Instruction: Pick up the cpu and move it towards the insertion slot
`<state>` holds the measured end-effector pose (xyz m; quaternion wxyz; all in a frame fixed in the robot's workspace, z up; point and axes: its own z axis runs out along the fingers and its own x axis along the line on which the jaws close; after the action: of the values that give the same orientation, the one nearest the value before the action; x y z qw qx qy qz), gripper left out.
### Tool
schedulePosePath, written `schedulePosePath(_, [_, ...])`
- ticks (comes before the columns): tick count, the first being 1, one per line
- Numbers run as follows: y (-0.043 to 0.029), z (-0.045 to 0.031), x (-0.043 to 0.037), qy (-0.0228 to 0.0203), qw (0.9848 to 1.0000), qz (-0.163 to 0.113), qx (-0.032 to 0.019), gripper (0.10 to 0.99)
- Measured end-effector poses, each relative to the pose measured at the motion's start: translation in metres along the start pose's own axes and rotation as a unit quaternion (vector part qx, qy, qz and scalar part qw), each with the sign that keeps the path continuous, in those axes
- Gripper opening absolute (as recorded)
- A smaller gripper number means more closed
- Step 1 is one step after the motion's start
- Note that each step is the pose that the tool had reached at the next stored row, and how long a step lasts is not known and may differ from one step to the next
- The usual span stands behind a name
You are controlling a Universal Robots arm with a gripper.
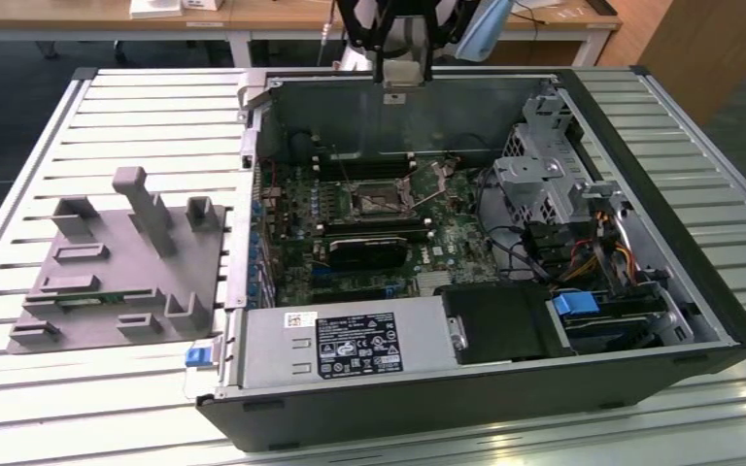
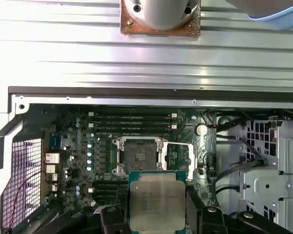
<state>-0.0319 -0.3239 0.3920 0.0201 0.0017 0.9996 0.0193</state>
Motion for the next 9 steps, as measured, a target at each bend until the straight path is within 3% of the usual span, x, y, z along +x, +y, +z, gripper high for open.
schedulePosePath(5, [0.0082, 0.0061, -0.0002, 0.0000, 1.0000, 0.000, -0.0001, 0.541])
schedulePosePath(9, [0.0095, 0.0080, -0.0003, 0.0000, 1.0000, 0.000, -0.0001, 0.541])
